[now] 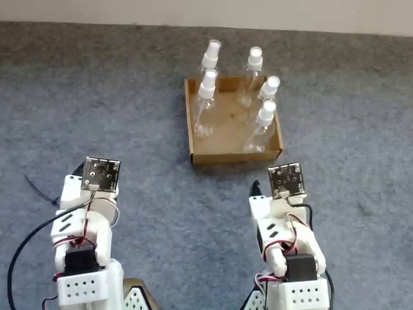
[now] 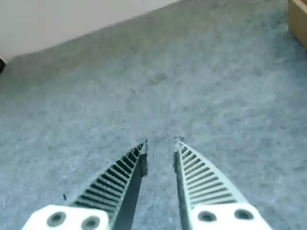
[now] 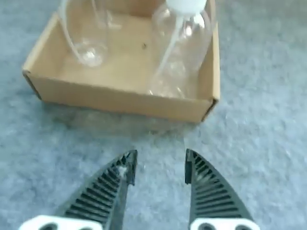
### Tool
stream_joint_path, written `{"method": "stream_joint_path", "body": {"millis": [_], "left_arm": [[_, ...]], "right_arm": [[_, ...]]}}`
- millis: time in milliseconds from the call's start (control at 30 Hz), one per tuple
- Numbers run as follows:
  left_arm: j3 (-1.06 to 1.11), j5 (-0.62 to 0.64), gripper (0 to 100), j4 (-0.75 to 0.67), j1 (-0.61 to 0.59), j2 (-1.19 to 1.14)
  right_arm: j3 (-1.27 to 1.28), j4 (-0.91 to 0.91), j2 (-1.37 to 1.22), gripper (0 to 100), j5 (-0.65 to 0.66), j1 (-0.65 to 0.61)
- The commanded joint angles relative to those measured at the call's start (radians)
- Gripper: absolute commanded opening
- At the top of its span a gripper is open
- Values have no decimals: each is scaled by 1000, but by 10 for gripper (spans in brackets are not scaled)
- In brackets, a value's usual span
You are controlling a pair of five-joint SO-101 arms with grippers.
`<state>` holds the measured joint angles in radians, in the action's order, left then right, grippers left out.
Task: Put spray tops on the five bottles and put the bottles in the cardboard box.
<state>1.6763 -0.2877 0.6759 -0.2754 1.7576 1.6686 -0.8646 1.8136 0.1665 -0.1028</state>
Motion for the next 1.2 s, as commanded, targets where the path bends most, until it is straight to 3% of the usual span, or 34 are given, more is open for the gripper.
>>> {"method": "stream_joint_path", "body": {"millis": [0, 167, 233, 433, 667, 1167], "left_arm": [[24, -9, 88, 52, -13, -5], [24, -11, 85, 439, -13, -7], [24, -11, 20, 532, -15, -7], [24, -6, 7, 445, -133, -5], [24, -9, 7, 488, -214, -1], [24, -9, 6, 488, -220, -5]], "right_arm": [[162, -61, 4, 112, 8, 42], [162, -286, -1, 112, 9, 45], [162, -364, 5, 112, 9, 45], [162, -377, 8, 112, 9, 47], [162, -372, 8, 112, 9, 47], [162, -325, 2, 112, 9, 45]]}}
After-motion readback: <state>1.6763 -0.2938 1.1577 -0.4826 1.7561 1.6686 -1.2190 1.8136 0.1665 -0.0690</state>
